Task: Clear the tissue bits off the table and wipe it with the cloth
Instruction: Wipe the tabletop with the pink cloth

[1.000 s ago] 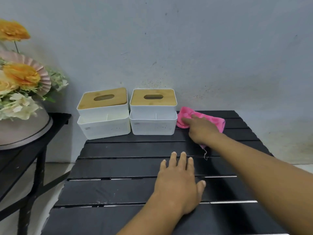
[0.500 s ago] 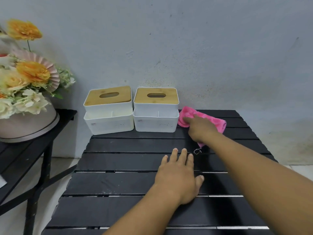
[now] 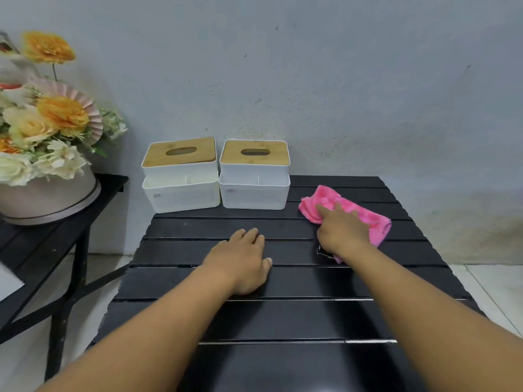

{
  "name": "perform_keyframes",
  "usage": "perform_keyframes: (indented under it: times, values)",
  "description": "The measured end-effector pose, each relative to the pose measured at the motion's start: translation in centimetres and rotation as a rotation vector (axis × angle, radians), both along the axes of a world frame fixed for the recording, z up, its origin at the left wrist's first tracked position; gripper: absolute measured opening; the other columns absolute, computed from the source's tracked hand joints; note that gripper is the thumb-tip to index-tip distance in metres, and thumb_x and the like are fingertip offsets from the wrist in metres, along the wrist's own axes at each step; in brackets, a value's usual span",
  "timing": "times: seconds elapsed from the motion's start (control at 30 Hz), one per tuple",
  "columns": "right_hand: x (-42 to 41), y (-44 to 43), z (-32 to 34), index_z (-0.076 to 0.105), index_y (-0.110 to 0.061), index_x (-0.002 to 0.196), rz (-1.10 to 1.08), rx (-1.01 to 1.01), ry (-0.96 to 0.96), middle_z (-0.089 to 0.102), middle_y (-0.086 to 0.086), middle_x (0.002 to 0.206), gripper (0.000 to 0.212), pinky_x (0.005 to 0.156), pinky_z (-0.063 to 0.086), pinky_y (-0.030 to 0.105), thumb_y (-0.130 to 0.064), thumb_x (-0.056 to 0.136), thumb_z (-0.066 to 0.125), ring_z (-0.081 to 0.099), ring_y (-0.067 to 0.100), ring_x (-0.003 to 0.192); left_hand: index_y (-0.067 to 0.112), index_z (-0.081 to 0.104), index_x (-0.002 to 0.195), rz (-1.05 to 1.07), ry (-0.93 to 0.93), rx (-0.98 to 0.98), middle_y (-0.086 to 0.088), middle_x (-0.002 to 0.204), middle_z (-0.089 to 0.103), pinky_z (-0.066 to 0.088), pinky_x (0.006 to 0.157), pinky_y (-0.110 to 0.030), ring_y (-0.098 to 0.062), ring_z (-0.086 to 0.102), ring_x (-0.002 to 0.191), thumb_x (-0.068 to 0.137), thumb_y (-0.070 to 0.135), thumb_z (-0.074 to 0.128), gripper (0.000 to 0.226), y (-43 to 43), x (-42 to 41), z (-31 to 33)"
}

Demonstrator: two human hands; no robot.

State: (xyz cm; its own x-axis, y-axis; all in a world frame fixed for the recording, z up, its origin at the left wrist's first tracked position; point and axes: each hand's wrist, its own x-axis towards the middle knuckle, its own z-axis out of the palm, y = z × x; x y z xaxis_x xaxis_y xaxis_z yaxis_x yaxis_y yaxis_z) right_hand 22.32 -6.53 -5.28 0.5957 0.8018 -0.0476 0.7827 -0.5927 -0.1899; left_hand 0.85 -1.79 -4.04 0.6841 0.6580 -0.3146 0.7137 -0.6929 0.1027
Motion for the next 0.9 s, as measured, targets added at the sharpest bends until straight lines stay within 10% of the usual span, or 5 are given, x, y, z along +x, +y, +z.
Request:
perform_keyframes:
  times: [0.2, 0.4, 0.5, 0.7, 0.9]
  values:
    - [-9.7, -4.8, -1.3, 0.022, -0.046, 0.151, 0.308, -0.052, 0.066, 0.01, -0.008, 0.164, 0.076, 0.116, 0.018, 0.054, -0.009, 0.088, 0.041, 0.015, 0.035, 0.149, 0.016, 0.036, 0.148, 0.094, 0.03, 0.049, 0.001, 0.157, 0.03, 0.037, 0.111, -0.044, -0.023, 0.026, 0.146, 0.101, 0.051, 0.032, 0.059, 1.5, -4.8, 0.2]
    - [-3.8, -2.7, 0.5, 0.048, -0.036, 0.134, 0.066, -0.07, 0.057, 0.049, -0.002, 0.145, 0.062, 0.082, 0.051, 0.044, -0.008, 0.079, 0.038, 0.055, 0.033, 0.118, 0.018, 0.05, 0.135, 0.147, 0.053, 0.062, 0.001, 0.142, 0.046, 0.043, 0.104, -0.046, -0.025, 0.042, 0.134, 0.099, 0.054, 0.034, 0.054, 2.0, -7.7, 0.8]
    - [-7.7, -1.0, 0.5, 0.055, -0.025, 0.117, 0.067, -0.047, 0.065, 0.059, 0.005, 0.128, 0.046, 0.054, 0.041, 0.033, -0.002, 0.08, 0.04, 0.061, 0.028, 0.089, 0.025, 0.044, 0.143, 0.167, 0.073, 0.056, 0.004, 0.147, 0.043, 0.041, 0.105, -0.046, -0.028, 0.042, 0.135, 0.099, 0.053, 0.034, 0.053, 2.2, -9.3, 1.0]
    - [-18.3, 2.7, 0.3, 0.042, -0.035, 0.144, 0.411, -0.017, 0.055, 0.035, -0.002, 0.157, 0.059, 0.108, 0.038, 0.048, -0.012, 0.09, 0.043, 0.039, 0.034, 0.138, 0.027, 0.053, 0.126, 0.198, 0.083, 0.101, 0.0, 0.13, 0.053, 0.044, 0.098, -0.046, -0.03, 0.053, 0.121, 0.097, 0.05, 0.037, 0.04, 2.5, -11.6, 1.2]
    - [-12.7, 0.6, 0.3, 0.03, -0.042, 0.149, 0.246, -0.034, 0.046, 0.032, -0.009, 0.158, 0.072, 0.096, 0.044, 0.043, -0.009, 0.087, 0.038, 0.035, 0.028, 0.141, 0.02, 0.053, 0.128, 0.327, 0.015, 0.088, -0.004, 0.13, 0.049, 0.045, 0.097, -0.046, -0.029, 0.052, 0.12, 0.099, 0.052, 0.034, 0.047, 4.1, -15.2, 0.6]
